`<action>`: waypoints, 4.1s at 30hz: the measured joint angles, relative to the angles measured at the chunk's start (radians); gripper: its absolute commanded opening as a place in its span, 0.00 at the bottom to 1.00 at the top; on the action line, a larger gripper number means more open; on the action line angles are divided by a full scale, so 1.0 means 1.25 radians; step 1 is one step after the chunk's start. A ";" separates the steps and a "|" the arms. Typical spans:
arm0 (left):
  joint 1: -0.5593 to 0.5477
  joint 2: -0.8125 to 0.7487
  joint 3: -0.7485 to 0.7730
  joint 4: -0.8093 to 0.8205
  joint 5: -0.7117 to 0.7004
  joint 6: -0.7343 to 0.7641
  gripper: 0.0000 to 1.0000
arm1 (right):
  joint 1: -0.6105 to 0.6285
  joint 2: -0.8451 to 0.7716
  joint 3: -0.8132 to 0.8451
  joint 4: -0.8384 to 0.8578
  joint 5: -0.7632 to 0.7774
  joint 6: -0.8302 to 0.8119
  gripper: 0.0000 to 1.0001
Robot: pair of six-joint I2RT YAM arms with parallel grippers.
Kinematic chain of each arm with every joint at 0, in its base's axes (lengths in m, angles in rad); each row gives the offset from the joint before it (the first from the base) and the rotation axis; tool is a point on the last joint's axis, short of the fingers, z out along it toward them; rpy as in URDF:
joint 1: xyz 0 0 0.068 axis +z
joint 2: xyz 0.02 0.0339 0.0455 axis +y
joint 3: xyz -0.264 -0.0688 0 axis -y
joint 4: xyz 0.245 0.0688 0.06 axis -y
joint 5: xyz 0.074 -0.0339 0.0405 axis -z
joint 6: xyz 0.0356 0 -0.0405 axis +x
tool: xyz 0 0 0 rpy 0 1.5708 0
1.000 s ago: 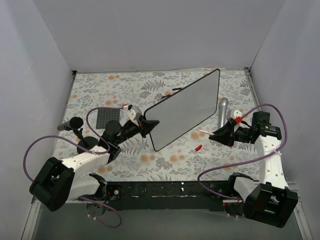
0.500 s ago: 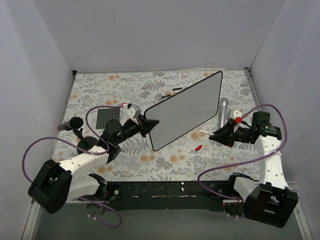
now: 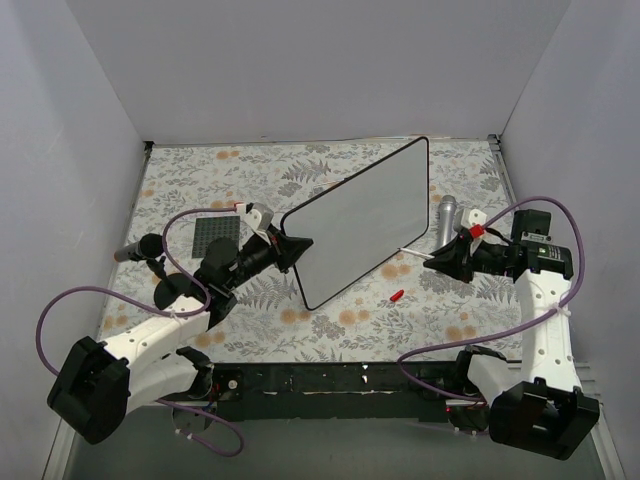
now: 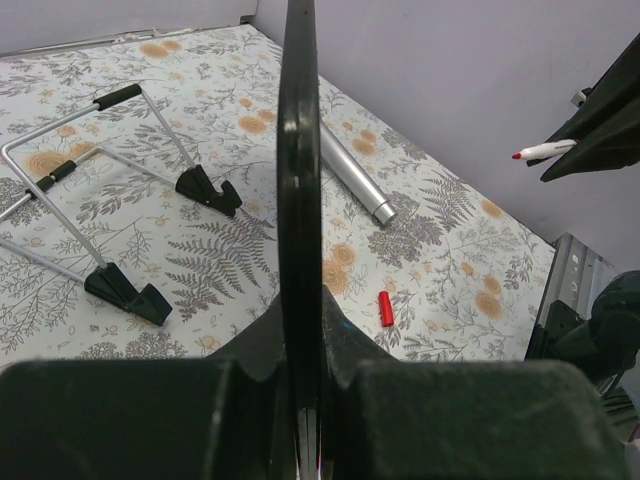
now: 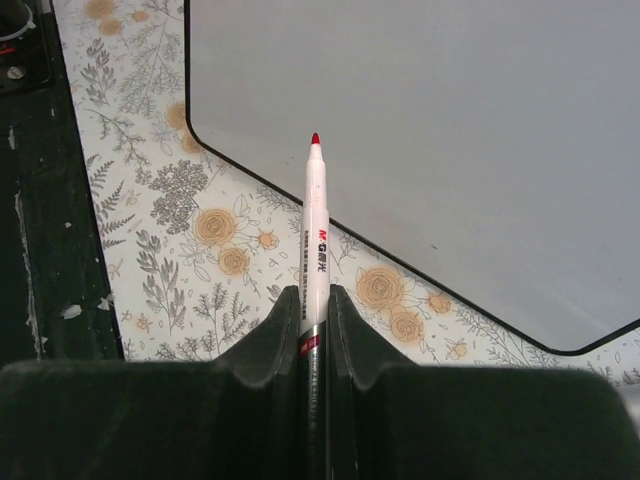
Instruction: Write a sentence on the whiteboard
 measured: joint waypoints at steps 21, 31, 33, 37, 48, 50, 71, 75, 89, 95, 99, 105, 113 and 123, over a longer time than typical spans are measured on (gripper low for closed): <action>0.001 0.005 0.060 -0.110 -0.032 -0.087 0.00 | 0.326 0.039 0.106 0.177 0.164 0.242 0.01; 0.001 -0.018 0.053 -0.141 -0.046 -0.117 0.00 | 0.377 0.051 0.109 0.225 0.218 0.273 0.01; 0.001 -0.028 0.047 -0.148 -0.047 -0.122 0.00 | 0.381 0.056 0.107 0.232 0.223 0.277 0.01; 0.001 -0.036 0.044 -0.161 -0.053 -0.140 0.00 | 0.392 0.060 0.103 0.251 0.231 0.289 0.01; 0.002 -0.039 0.045 -0.187 -0.067 -0.196 0.00 | 0.396 0.061 0.063 0.282 0.229 0.306 0.01; 0.002 -0.039 0.045 -0.192 -0.067 -0.202 0.00 | 0.396 0.059 0.056 0.291 0.228 0.305 0.01; 0.002 -0.042 0.045 -0.210 -0.060 -0.204 0.00 | 0.365 0.031 -0.013 0.326 0.168 0.295 0.01; 0.002 -0.042 0.045 -0.210 -0.057 -0.196 0.00 | 0.364 0.030 -0.013 0.330 0.162 0.295 0.01; 0.002 -0.042 0.045 -0.211 -0.042 -0.173 0.00 | 0.363 0.026 -0.030 0.333 0.156 0.295 0.01; 0.002 -0.042 0.045 -0.212 -0.037 -0.165 0.00 | 0.363 0.026 -0.035 0.334 0.155 0.295 0.01; 0.002 -0.042 0.045 -0.213 -0.034 -0.160 0.00 | 0.363 0.026 -0.036 0.335 0.154 0.295 0.01; 0.002 -0.042 0.045 -0.214 -0.029 -0.155 0.00 | 0.363 0.026 -0.038 0.335 0.154 0.295 0.01; 0.002 -0.042 0.045 -0.217 -0.023 -0.151 0.00 | 0.363 0.026 -0.038 0.335 0.154 0.295 0.01; 0.002 -0.042 0.045 -0.219 -0.021 -0.150 0.00 | 0.363 0.026 -0.038 0.335 0.153 0.295 0.01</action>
